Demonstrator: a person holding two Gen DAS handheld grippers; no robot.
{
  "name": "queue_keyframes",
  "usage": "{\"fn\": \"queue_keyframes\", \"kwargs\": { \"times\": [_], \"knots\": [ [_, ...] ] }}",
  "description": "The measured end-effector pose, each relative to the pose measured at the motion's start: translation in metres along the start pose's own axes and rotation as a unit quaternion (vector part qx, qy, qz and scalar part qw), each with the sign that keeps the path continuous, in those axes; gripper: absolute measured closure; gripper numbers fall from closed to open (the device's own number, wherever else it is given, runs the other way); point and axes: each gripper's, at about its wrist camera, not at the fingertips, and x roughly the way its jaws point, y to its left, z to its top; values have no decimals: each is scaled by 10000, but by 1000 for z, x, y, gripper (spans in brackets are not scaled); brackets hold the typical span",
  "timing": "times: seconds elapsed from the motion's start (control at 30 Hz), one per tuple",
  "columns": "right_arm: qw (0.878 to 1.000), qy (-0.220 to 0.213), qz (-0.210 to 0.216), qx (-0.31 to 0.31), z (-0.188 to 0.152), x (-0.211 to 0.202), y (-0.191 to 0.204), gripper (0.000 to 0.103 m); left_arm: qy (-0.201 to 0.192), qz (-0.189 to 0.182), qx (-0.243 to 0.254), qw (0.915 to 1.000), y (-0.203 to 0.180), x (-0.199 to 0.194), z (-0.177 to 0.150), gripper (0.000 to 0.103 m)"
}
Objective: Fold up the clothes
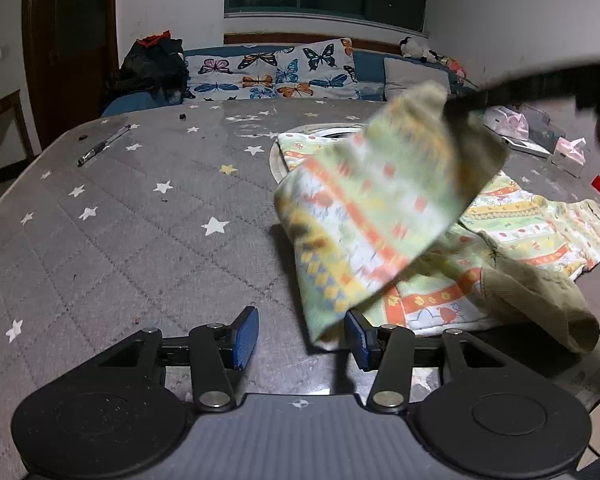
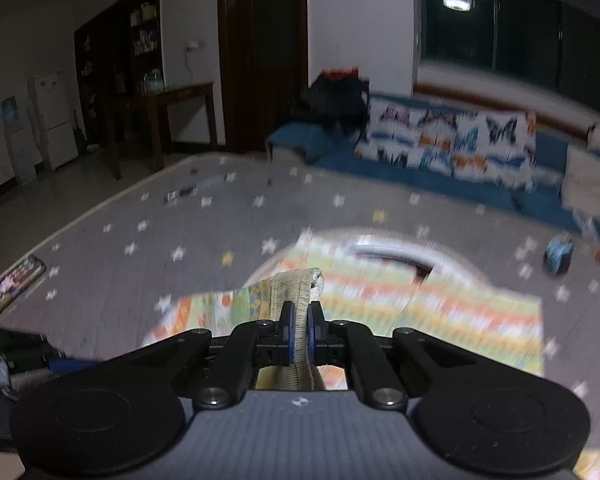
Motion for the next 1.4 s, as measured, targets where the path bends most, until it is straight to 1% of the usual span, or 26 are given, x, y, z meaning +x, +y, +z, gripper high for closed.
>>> {"fn": "queue_keyframes", "kwargs": {
  "times": [0.1,0.2,0.23,0.3,0.37,0.4,0.43,0.47,0.57,0.67,0.77,0.83,0.93,1.0,1.1,1.2,1.23,1.27,1.3,1.33,1.37,1.4],
  "knots": [
    [9996,-199,-102,-148,17,-16,-1,98,-2,36,119,9999,-4,3,0,52],
    [9988,-335,-215,-274,25,-30,-2,98,-16,51,234,9997,-8,4,-1,53],
    [9984,-373,-277,-313,26,-36,-4,98,-34,32,252,9997,-9,4,-1,56],
    [9980,-392,-383,-326,24,-42,-8,98,-72,-1,304,9995,-11,4,-2,59],
    [9972,-364,-587,-299,16,-45,-14,98,-133,-71,380,9992,-15,2,-1,75],
    [9968,-332,-677,-250,12,-45,-19,98,-157,-106,419,9989,-17,1,-1,79],
    [9964,-300,-766,-199,8,-45,-23,98,-157,-139,462,9987,-19,0,0,89],
    [9963,-243,-809,-139,3,-43,-26,98,-157,-172,506,9984,-21,0,0,96],
    [9953,-42,-964,-45,-14,-34,-35,98,-154,-143,648,9977,-27,-4,1,102],
    [9938,197,-1089,63,-36,-24,-41,98,-92,-176,662,9976,-28,-9,0,102],
    [9920,399,-1157,296,-57,-15,-46,98,82,-173,719,9972,-28,-11,-5,103],
    [9896,570,-1290,274,-71,-7,-47,98,196,-196,761,9967,-27,-12,-7,103],
    [9881,838,-1265,242,-87,1,-45,97,359,-259,743,9963,-22,-13,-8,103],
    [9871,909,-1301,234,-92,2,-45,97,351,-256,649,9969,-17,-16,-2,101],
    [9874,839,-1286,386,-88,-2,-51,96,266,-304,361,9985,-10,-16,18,98],
    [9875,711,-1320,497,-83,-7,-58,96,77,-461,130,9988,-13,-8,38,84],
    [9874,661,-1337,521,-81,-8,-58,96,21,-472,98,9988,-16,-3,44,75],
    [9880,619,-1307,546,-80,-8,-59,95,-27,-482,63,9988,-19,3,51,69],
    [9885,578,-1275,571,-79,-8,-60,94,-48,-488,14,9988,-22,11,56,66],
    [9894,554,-1204,592,-78,-8,-60,93,-53,-488,-33,9988,-25,19,61,56],
    [9901,569,-1145,581,-78,-7,-59,93,5,-465,-74,9989,-25,26,62,51],
    [9906,590,-1103,554,-79,-6,-57,93,63,-441,-114,9989,-26,33,63,51]
  ]
}}
